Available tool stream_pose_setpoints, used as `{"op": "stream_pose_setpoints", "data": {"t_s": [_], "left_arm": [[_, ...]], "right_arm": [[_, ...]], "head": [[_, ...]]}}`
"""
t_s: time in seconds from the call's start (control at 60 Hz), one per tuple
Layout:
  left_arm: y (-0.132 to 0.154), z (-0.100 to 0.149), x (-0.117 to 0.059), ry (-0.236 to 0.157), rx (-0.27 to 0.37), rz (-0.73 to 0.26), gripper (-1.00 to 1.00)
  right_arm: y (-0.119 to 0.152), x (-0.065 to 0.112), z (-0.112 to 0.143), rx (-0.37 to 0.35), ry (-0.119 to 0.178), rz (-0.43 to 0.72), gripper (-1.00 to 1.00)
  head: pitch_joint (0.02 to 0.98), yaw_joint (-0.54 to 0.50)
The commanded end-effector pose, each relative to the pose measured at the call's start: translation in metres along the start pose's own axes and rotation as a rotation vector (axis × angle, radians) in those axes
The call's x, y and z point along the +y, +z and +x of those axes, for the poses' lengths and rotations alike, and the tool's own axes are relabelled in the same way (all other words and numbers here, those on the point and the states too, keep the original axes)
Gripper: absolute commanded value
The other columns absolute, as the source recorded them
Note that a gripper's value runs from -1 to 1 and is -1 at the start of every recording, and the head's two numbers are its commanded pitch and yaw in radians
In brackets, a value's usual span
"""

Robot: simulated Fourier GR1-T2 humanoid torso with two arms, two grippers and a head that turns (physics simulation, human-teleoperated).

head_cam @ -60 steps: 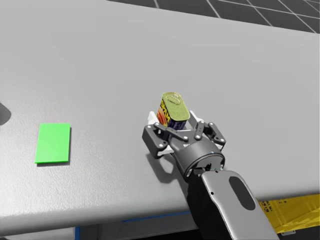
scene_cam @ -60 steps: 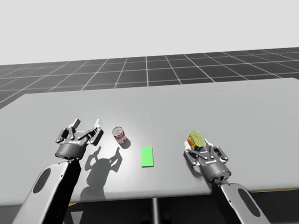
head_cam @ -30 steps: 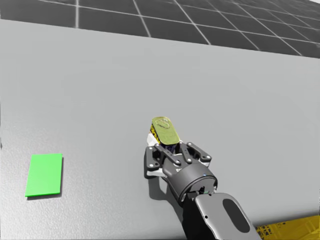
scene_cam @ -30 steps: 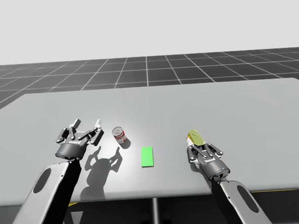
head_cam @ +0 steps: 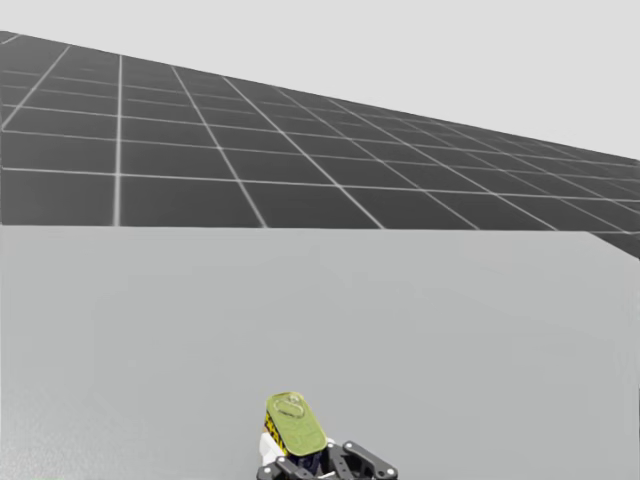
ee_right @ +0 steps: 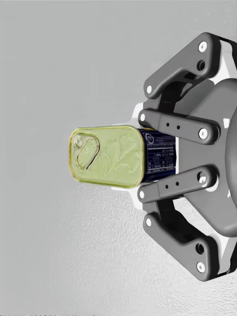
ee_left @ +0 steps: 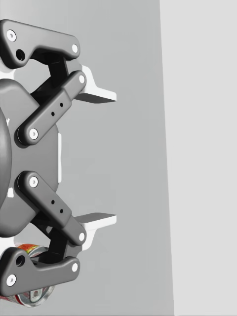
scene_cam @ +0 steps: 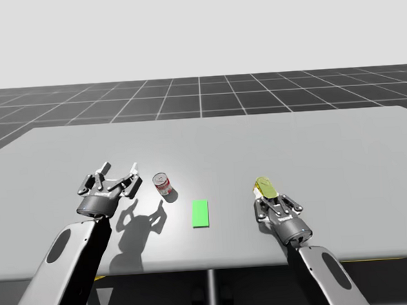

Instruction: Look at the card. If it is red, pick the object on the left. If it is green, pick the object on the right.

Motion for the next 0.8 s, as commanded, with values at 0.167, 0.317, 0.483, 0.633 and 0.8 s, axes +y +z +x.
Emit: {"op": "stream_pose_setpoints", "data": {"t_s": [0.167, 0.317, 0.483, 0.633, 0.8], "left_arm": [[0.0, 0.0, 0.0, 0.001, -0.001, 0.001, -1.0], [0.0, 0.0, 0.0, 0.001, -0.001, 0.001, -1.0], [0.0, 0.0, 0.0, 0.006, 0.0, 0.003, -1.0], [0.001, 0.001, 0.001, 0.008, 0.0, 0.006, -1.0], [0.001, 0.001, 0.001, 0.01, 0.001, 0.008, -1.0]], "right_arm": [[0.008, -0.008, 0.029, -0.043, -0.011, -0.099, 1.0], [0.013, -0.011, 0.067, -0.119, -0.002, -0.111, 1.0], [0.021, -0.012, 0.105, -0.211, 0.003, -0.127, 1.0], [0.031, -0.011, 0.143, -0.327, 0.02, -0.158, 1.0], [0.049, -0.01, 0.188, -0.481, 0.05, -0.197, 1.0]], "head": [[0.455, -0.42], [0.453, -0.42], [0.453, -0.42], [0.448, -0.42], [0.446, -0.41]]}}
